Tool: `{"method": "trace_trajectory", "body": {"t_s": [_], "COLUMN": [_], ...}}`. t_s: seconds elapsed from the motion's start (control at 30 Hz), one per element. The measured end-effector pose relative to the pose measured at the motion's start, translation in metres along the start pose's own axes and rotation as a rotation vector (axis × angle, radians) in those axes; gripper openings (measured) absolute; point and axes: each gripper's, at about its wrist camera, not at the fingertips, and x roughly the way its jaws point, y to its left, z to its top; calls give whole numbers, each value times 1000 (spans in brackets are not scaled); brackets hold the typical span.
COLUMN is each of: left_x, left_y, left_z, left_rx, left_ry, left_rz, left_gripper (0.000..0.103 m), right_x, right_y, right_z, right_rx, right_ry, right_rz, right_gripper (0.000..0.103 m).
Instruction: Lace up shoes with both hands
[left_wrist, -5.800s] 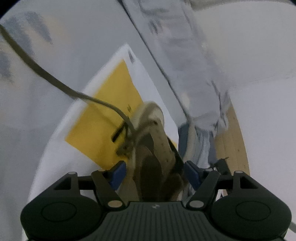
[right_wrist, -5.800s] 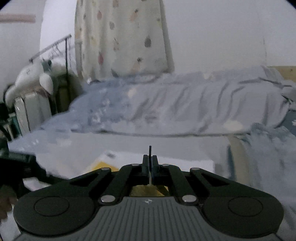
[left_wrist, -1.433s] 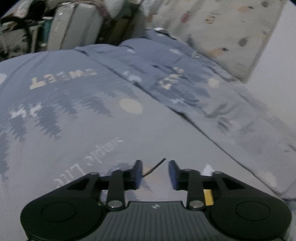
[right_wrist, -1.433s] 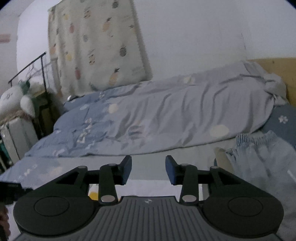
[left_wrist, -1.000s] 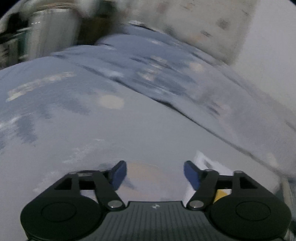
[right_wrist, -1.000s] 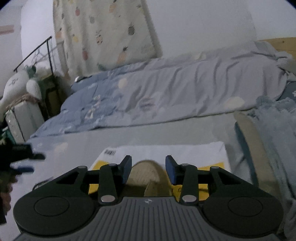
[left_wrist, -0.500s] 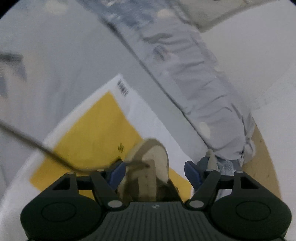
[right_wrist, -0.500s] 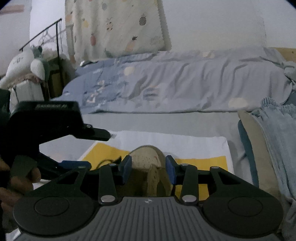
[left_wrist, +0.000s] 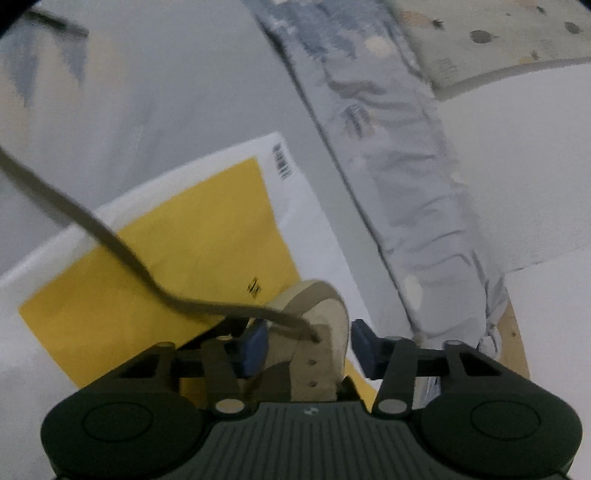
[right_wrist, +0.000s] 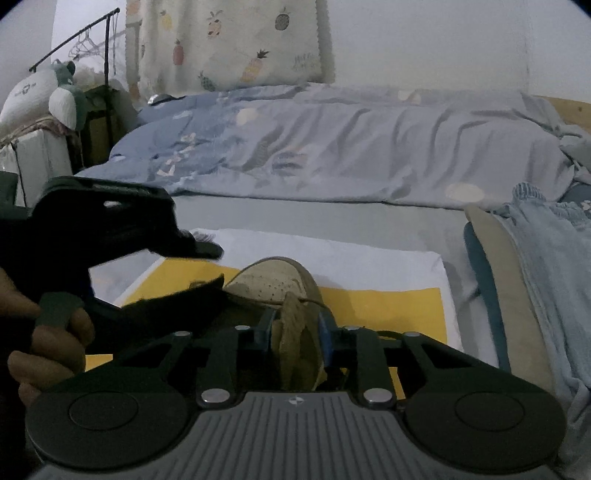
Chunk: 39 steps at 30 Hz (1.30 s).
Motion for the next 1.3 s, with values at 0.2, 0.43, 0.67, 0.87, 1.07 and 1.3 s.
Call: {"method": "trace_trajectory", "body": {"t_s": [0.2, 0.43, 0.67, 0.87, 1.07, 1.3], "left_x": [-3, 1, 3, 0, -4, -9], "left_y": [10, 15, 14, 16, 16, 16], "left_z": [-4, -3, 0, 0, 4, 10], "left_rx": [-105, -148, -130, -124, -119, -98], "left_ry": [-48, -68, -73, -81, -108, -140], "left_rz": [-38, -38, -31, -29, -23, -10], "left_gripper": [40, 22, 3, 0, 0, 0], "right_x": [6, 7, 16, 19, 21, 20], "right_y": [0, 0, 2, 2, 3, 0], "right_z": [-3, -3, -6, -8, -11, -11], "right_rx": [9, 14, 11, 40, 74, 115], "right_ry": [6, -9, 18, 3, -14, -18], "right_rz": [-12, -14, -27, -57, -96, -102], "right_gripper": [22, 20, 12, 9, 7, 7]}}
